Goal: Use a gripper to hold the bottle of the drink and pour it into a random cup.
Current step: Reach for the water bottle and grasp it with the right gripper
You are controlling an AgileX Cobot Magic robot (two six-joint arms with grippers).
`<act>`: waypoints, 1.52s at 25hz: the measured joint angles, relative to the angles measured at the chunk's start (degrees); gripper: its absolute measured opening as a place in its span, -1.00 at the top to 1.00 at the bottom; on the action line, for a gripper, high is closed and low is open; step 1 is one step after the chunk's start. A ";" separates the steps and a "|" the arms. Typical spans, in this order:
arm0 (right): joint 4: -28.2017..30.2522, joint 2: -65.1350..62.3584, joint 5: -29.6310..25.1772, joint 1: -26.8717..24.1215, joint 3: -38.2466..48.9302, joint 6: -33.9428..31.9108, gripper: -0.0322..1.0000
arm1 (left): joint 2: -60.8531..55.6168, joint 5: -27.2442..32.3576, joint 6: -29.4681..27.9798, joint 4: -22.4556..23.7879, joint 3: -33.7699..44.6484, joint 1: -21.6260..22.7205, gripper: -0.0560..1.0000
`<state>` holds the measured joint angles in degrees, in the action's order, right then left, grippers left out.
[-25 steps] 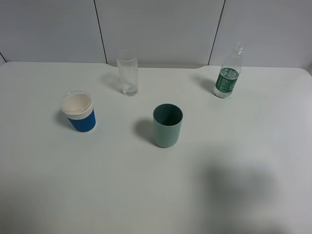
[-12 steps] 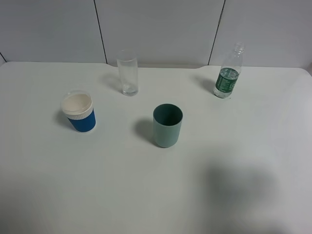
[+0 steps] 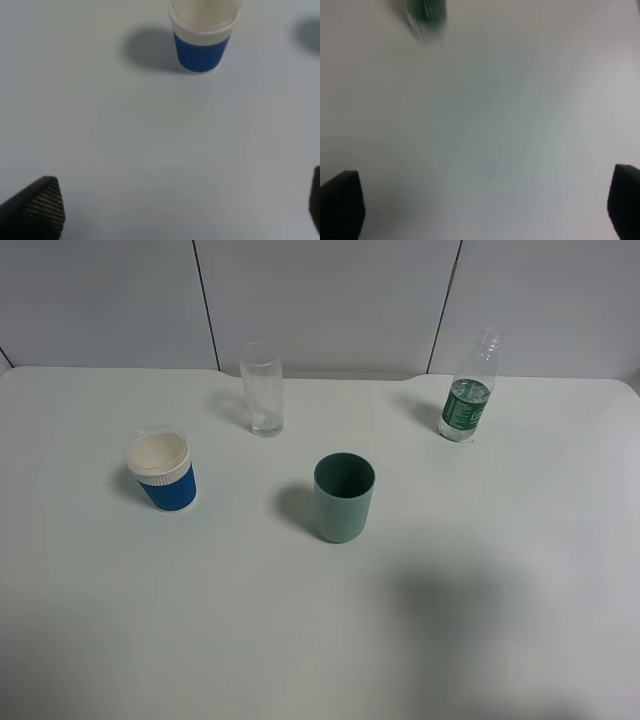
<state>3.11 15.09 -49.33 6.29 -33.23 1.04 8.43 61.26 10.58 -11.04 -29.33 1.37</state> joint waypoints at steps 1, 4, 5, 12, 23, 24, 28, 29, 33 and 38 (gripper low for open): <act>-0.80 0.00 4.04 0.00 -0.54 -0.04 -0.93 | 0.00 0.00 0.00 0.00 0.00 0.00 -0.99; -2.66 0.00 16.39 0.00 -1.29 -0.04 -0.93 | 0.00 0.00 0.00 0.00 0.00 0.00 -0.99; -3.11 0.00 20.60 0.00 -1.29 -0.04 -0.93 | 0.00 0.00 0.00 0.00 0.00 0.00 -0.99; -3.11 0.45 40.00 0.00 -1.39 -0.04 -0.93 | 0.00 0.00 0.00 0.00 0.00 0.00 -0.99; -2.22 14.06 43.74 0.00 -1.50 -0.04 -0.93 | 0.00 0.00 0.00 0.00 0.00 0.00 -0.99; -1.77 15.46 44.47 0.00 -1.50 -0.04 -0.93 | 0.00 0.00 0.00 0.00 0.00 0.00 -0.99; 0.16 20.09 47.73 0.00 -1.50 -0.04 -0.93 | 0.00 0.00 0.00 0.00 0.00 0.00 -0.99; 0.42 21.17 48.45 0.00 -1.50 -0.04 -0.93 | 0.00 0.00 0.00 0.00 0.00 0.00 -0.99; 2.18 24.97 50.86 0.00 -1.50 -0.04 -0.93 | 0.00 0.00 0.00 0.00 0.00 0.00 -0.99; 3.09 30.55 51.90 0.00 -1.50 -0.04 -0.93 | 0.00 0.00 0.00 0.00 0.00 0.00 -0.99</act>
<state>6.20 45.63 2.58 6.29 -34.73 1.00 8.43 61.26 10.58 -11.04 -29.33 1.37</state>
